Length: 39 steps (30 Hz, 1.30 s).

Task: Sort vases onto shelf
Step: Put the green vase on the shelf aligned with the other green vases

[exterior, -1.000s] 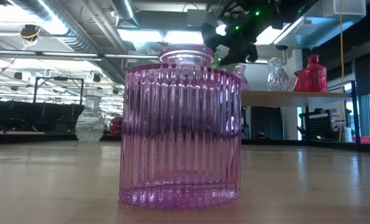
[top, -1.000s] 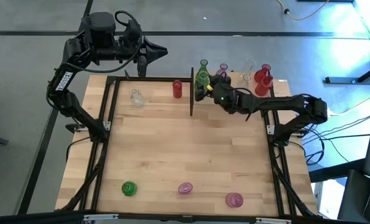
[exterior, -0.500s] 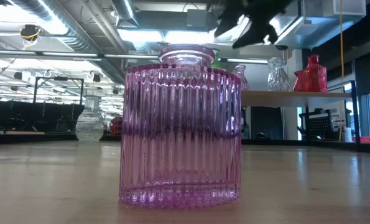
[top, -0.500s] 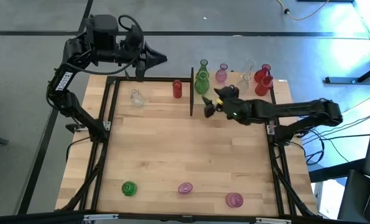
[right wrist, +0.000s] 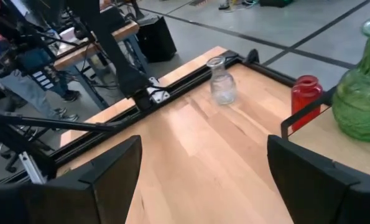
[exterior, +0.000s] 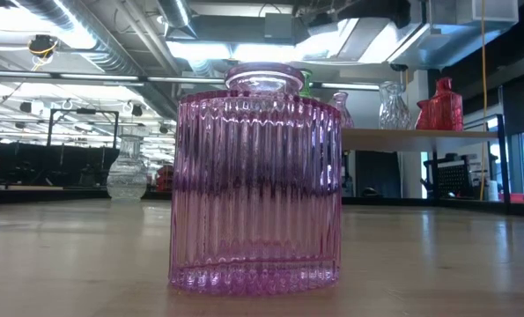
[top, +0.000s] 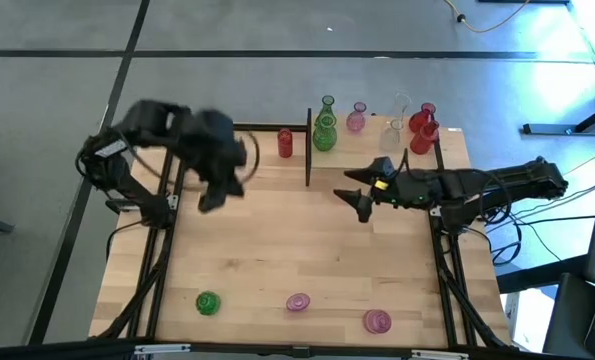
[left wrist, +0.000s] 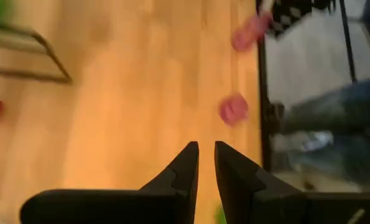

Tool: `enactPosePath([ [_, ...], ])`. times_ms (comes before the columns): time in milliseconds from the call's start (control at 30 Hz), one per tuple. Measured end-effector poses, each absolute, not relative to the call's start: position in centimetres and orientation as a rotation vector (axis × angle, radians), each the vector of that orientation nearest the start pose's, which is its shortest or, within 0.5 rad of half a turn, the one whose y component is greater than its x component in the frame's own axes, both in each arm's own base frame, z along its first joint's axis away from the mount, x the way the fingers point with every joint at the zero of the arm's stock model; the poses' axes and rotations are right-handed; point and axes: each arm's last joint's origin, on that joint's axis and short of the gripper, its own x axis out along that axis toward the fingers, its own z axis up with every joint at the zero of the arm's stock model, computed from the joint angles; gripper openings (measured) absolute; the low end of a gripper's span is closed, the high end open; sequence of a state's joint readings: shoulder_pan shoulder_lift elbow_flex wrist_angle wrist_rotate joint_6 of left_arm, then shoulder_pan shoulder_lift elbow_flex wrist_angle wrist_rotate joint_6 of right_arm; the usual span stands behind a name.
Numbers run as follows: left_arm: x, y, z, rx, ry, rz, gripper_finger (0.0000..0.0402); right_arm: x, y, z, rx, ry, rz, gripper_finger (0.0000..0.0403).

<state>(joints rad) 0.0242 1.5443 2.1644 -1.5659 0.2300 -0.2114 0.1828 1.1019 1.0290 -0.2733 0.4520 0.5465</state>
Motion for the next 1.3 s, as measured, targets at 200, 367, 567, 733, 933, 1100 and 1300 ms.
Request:
enactPosePath([
  [200, 22.9, -5.7, 43.9, -0.374, 1.191, -0.110, 0.0046, 23.6, 3.3, 34.8, 0.426, 0.257, -0.340, 0.0324],
  [367, 22.1, -10.5, 39.7, -0.435, 1.367, -0.074, 0.0046, 23.5, 3.2, 34.7, 0.420, 0.272, -0.346, 0.0324],
  [567, 21.5, -16.8, 34.8, -0.503, 1.395, -0.132, 0.0046, 23.5, 3.2, 34.5, 0.413, 0.289, -0.351, 0.0324],
  [733, 19.9, -19.7, 31.3, -0.583, 1.378, 0.009, 0.0047, 23.5, 3.3, 34.5, 0.417, 0.299, -0.330, 0.0324],
  [933, 17.7, -20.8, 28.1, -0.549, 1.399, 0.158, 0.0088, 23.5, 3.3, 34.5, 0.418, 0.300, -0.327, 0.0324],
  [1100, 16.8, -21.4, 25.7, -0.586, 1.422, 0.177, 0.0147, 23.5, 3.4, 34.5, 0.424, 0.308, -0.302, 0.0324],
  [1300, 16.6, -21.6, 24.3, -0.639, 1.420, 0.191, 0.0201, 23.5, 3.5, 34.5, 0.453, 0.314, -0.281, 0.0324],
])
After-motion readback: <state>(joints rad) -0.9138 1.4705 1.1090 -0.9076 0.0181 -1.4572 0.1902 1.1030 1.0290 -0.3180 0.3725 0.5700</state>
